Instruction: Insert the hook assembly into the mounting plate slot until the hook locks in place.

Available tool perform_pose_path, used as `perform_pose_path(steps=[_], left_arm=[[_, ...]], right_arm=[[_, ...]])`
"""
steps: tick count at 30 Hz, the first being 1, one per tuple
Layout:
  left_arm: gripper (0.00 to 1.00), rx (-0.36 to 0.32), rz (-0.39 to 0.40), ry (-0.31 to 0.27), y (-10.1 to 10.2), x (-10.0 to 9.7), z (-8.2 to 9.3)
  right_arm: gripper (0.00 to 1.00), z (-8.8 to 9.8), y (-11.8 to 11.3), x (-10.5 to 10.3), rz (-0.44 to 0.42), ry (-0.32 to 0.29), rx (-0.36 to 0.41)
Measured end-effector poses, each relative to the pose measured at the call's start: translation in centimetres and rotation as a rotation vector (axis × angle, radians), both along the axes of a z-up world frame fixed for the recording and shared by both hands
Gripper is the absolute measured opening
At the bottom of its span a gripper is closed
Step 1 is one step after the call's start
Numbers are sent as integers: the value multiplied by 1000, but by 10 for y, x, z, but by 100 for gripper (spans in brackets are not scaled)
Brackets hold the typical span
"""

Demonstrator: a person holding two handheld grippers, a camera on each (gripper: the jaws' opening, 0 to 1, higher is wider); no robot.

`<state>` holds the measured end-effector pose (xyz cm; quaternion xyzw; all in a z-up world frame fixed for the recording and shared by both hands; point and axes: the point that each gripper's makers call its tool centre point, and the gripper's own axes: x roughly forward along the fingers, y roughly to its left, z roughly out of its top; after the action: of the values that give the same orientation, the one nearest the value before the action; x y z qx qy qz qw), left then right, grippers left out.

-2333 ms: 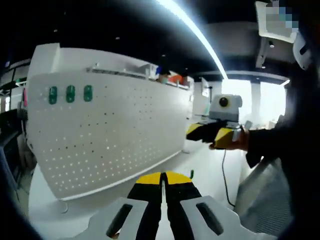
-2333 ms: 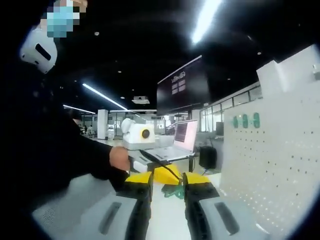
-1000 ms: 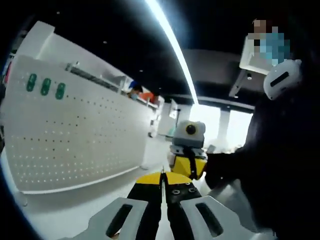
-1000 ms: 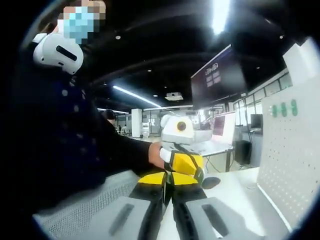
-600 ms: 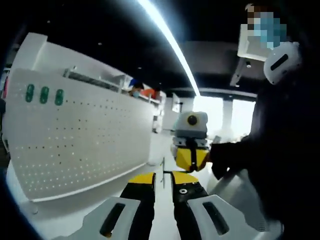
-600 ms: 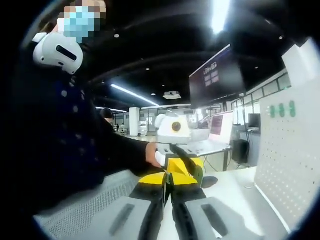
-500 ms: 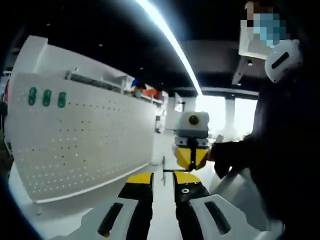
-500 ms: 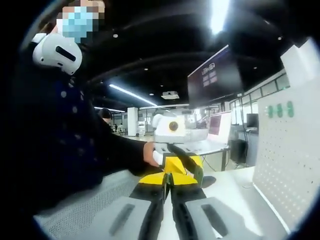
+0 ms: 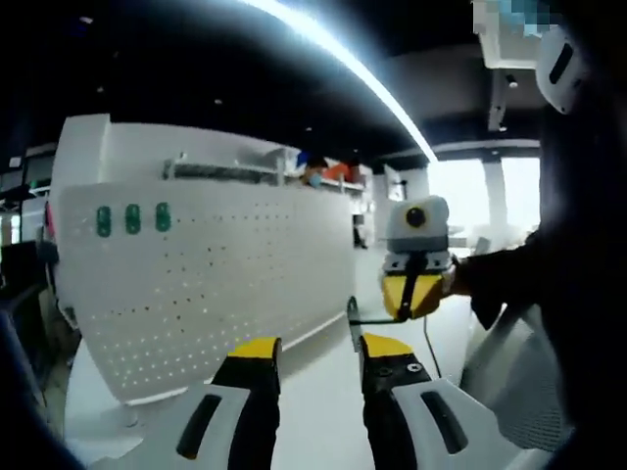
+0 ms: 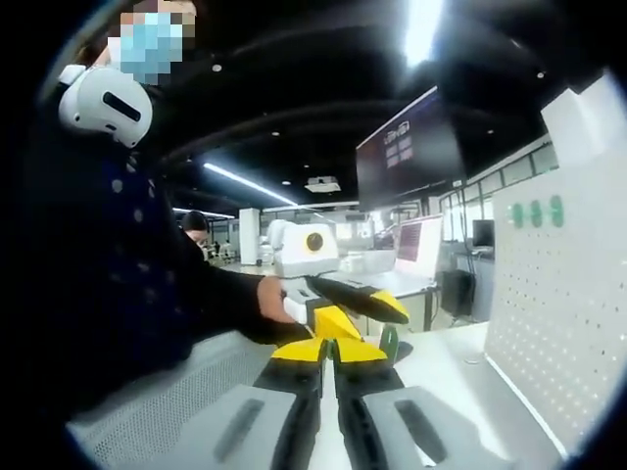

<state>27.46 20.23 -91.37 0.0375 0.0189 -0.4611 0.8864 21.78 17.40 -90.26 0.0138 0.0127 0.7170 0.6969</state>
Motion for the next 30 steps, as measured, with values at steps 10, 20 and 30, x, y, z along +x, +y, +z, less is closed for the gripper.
perform_pose_path(steps=[10,20,30], left_arm=[[39,-42,156,-2,18,12,-5],[39,-12,174,12,21,14,-15],[38,-18,197,39,29,20,-20]], right_arm=[[1,15,-4,18,-81,-19,13],[1,31,-1,42,-122,-78,-51],[1,63,0,83,-164,-127,-46]])
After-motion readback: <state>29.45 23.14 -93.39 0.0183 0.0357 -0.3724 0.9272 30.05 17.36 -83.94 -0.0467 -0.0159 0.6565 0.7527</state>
